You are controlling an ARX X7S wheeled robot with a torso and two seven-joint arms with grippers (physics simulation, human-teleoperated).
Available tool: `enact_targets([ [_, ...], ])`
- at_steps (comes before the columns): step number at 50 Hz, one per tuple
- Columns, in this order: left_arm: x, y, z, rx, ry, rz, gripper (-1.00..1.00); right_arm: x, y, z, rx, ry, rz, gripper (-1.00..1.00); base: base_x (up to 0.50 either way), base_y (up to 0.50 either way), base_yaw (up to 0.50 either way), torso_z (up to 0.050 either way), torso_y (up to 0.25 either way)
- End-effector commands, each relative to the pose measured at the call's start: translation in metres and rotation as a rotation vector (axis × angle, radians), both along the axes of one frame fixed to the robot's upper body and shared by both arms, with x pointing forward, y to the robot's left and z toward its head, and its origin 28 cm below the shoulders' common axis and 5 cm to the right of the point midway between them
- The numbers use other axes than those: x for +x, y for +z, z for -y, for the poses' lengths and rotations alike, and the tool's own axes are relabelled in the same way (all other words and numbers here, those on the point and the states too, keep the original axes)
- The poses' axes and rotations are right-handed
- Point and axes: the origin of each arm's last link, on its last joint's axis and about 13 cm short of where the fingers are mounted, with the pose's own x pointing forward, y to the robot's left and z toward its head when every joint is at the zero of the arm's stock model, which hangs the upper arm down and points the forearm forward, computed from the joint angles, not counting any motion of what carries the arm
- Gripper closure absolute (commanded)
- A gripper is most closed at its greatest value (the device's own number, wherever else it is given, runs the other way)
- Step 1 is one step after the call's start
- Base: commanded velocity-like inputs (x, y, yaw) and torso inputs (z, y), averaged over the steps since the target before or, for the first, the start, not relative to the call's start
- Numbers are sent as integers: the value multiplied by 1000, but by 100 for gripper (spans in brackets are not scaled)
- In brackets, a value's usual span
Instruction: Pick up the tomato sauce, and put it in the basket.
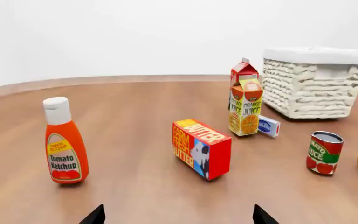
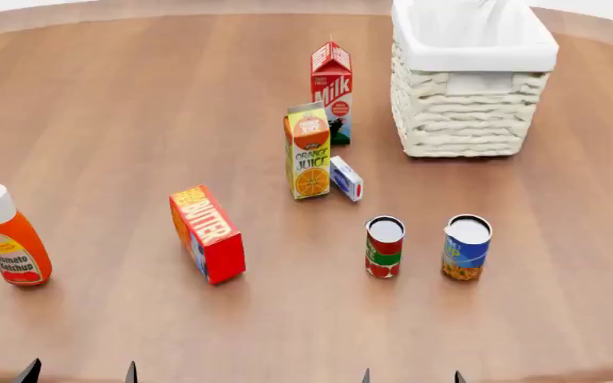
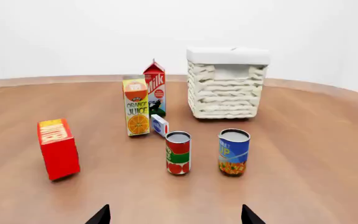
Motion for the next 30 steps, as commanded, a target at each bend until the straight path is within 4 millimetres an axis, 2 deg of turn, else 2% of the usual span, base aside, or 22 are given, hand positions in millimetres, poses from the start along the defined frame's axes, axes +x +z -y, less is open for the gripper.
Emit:
enact_targets([
  [1,-2,5,0,-4,-6,21,-100,-2,6,-1,-5,3,22,-100,0,0,0,0,0],
  [7,-10,23,-1,-19,-1,74,-100,-13,27,-3,10,22,99,-100,0,0,0,0,0],
  [8,-15,32,-1,-20,-5,107,-100,-20,41,-3,15,23,147,-100,0,0,0,0,0],
  [12,-27,50,0,8,-8,179,-100,-34,59,-3,39,21,228,-100,0,0,0,0,0],
  [13,-32,58,0,-12,-16,202,-100,-41,72,-4,32,21,266,-100,0,0,0,0,0],
  [15,-37,66,0,0,-16,232,-100,-48,75,-5,32,22,301,-100,0,0,0,0,0],
  [17,-48,79,1,24,-21,276,-100,-59,88,-7,85,66,336,-100,0,0,0,0,0],
  [19,-57,90,2,35,-21,316,-100,-67,105,-8,52,51,374,-100,0,0,0,0,0],
  [21,-63,96,2,25,-29,336,-100,-72,103,-9,40,54,397,-100,0,0,0,0,0],
  [26,-78,113,1,20,-28,395,-100,-92,120,-12,65,91,458,-100,0,0,0,0,0],
  [30,-80,116,1,20,-29,408,-100,-94,124,-11,66,86,472,-100,0,0,0,0,0],
])
